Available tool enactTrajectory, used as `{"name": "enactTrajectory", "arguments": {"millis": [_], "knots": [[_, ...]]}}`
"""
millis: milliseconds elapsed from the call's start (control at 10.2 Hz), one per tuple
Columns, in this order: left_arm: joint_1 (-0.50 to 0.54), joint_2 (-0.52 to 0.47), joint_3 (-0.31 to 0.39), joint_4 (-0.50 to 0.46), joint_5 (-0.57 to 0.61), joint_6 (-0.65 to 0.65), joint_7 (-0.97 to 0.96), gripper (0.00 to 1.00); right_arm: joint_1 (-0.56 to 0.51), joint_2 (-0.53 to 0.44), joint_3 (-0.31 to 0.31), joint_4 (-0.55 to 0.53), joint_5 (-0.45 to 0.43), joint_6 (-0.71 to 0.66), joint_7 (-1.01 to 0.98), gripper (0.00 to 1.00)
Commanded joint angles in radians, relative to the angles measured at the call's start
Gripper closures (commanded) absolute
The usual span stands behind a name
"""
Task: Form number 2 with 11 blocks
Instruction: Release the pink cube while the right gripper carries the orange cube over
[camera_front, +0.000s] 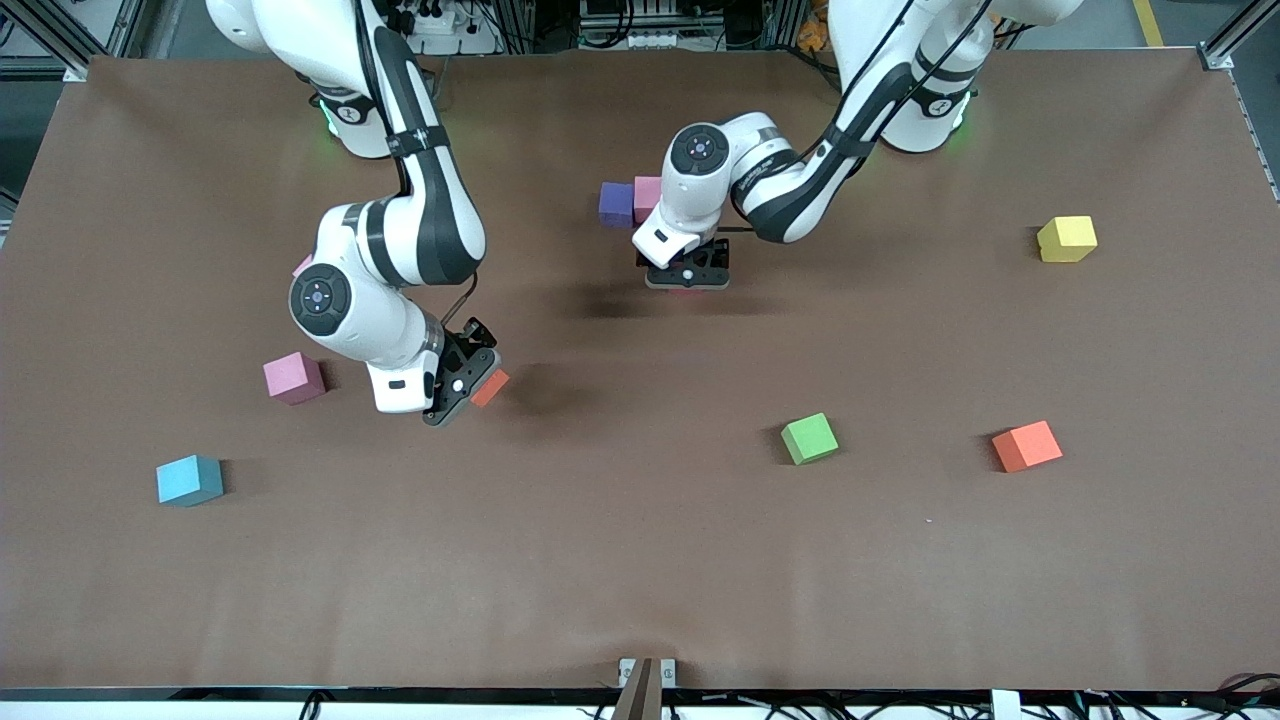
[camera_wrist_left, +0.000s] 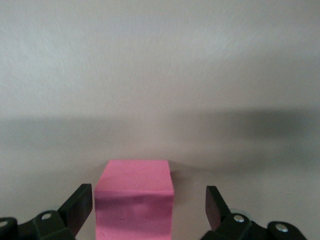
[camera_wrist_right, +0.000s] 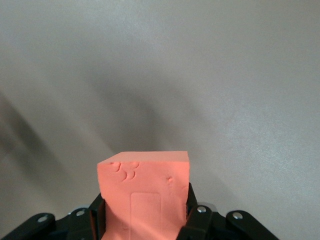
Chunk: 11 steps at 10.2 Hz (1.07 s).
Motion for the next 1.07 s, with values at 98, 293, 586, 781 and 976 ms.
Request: {"name": "enactTrajectory", "arguments": {"millis": [98, 293, 586, 781, 976], "knots": [[0.082, -0.125, -0.006, -0.029, 0.011, -0.027, -0.014, 0.00, 0.040, -0.031, -0.005, -0.025, 0.006, 0.010, -0.017, 0.79], [0.145, -0.139, -0.006, -0.013, 0.011, -0.040, -0.005, 0.00, 0.080, -0.028, -0.005, -0.025, 0.007, 0.017, -0.014, 0.79], [0.234, -0.120, 0.011, 0.034, 0.014, -0.040, 0.036, 0.00, 0.140, -0.025, -0.005, -0.028, 0.007, 0.014, -0.009, 0.79], [0.279, -0.078, 0.046, 0.083, 0.013, -0.042, 0.156, 0.00, 0.181, -0.026, -0.005, -0.029, 0.006, 0.004, -0.009, 0.79], [0.279, -0.049, 0.105, 0.120, 0.011, -0.045, 0.205, 0.00, 0.223, -0.023, -0.005, -0.031, 0.006, 0.009, -0.015, 0.80]]}}
